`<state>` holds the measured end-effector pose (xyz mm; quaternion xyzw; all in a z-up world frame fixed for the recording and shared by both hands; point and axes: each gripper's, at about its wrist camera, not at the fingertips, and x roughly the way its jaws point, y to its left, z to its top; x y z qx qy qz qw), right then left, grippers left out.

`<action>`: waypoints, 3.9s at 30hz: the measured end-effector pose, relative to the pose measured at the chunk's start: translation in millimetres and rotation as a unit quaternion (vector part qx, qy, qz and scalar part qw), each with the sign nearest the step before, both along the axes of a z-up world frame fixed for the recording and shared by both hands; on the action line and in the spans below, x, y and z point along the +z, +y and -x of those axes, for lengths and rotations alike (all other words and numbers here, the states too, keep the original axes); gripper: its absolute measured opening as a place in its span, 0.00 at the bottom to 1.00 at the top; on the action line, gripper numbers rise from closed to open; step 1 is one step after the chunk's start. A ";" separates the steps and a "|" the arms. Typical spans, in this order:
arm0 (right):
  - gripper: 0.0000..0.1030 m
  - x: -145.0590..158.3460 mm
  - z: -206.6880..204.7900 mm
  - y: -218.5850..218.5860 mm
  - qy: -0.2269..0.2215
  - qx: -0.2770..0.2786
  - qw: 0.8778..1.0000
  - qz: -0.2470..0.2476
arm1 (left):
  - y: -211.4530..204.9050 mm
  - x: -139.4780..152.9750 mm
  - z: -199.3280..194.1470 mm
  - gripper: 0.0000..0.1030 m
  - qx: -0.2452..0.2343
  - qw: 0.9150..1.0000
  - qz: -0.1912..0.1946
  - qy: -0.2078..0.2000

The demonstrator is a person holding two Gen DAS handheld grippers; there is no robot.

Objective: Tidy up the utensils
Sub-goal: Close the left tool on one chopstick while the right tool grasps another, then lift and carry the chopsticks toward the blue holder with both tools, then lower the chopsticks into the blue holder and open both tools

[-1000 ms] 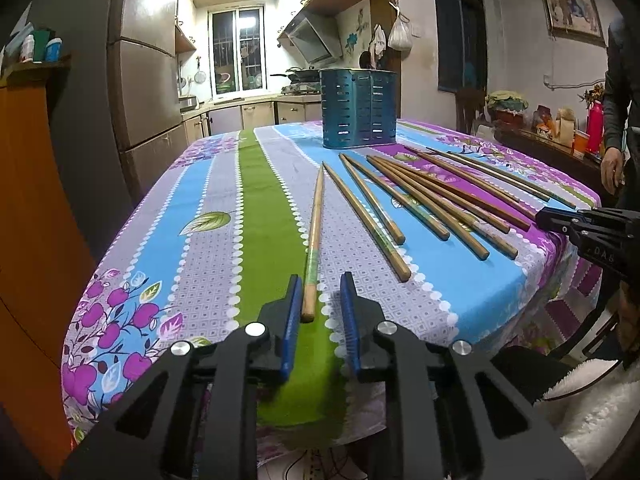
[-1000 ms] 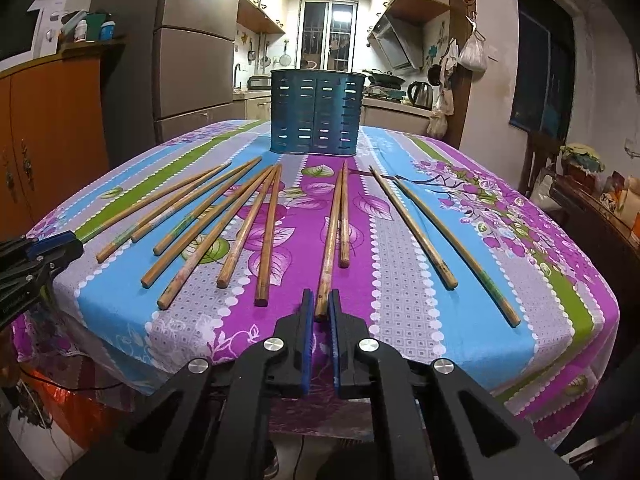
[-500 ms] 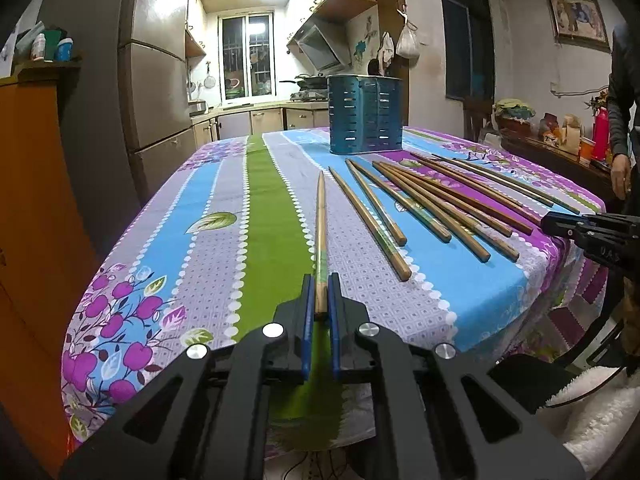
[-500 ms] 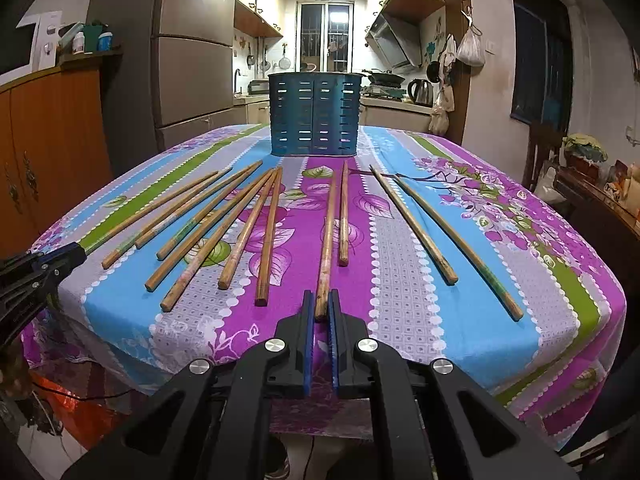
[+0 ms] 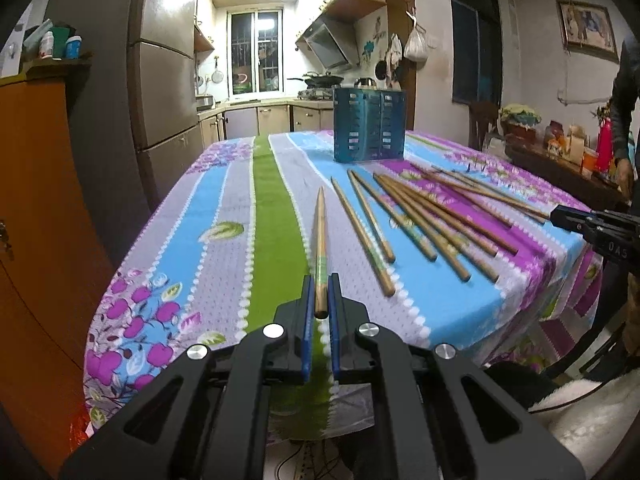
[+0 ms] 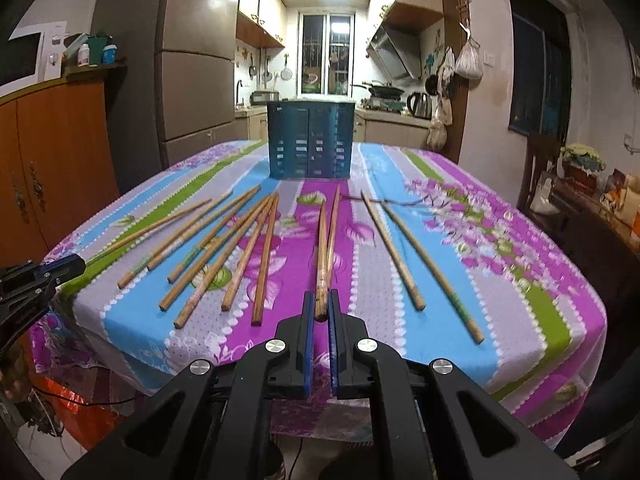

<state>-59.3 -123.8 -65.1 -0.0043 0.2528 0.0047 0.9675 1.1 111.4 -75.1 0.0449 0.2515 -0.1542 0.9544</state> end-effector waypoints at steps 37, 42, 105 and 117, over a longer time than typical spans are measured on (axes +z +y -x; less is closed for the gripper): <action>0.07 139.4 -45.6 -27.4 -0.075 0.095 0.993 0.011 | -11.0 124.5 -62.1 0.05 0.051 0.998 0.034 0.022; 0.07 160.0 -60.2 -32.7 -0.084 0.101 0.991 0.012 | -13.7 137.6 -78.3 0.05 0.056 0.997 0.036 0.030; 0.07 317.5 -283.8 -92.6 -0.140 0.112 0.981 -0.074 | -139.5 264.8 -284.7 0.05 0.020 0.997 0.059 -0.034; 0.07 276.0 -328.8 -93.1 -0.111 0.095 0.985 -0.094 | -150.5 223.1 -311.8 0.05 0.012 0.999 0.037 0.005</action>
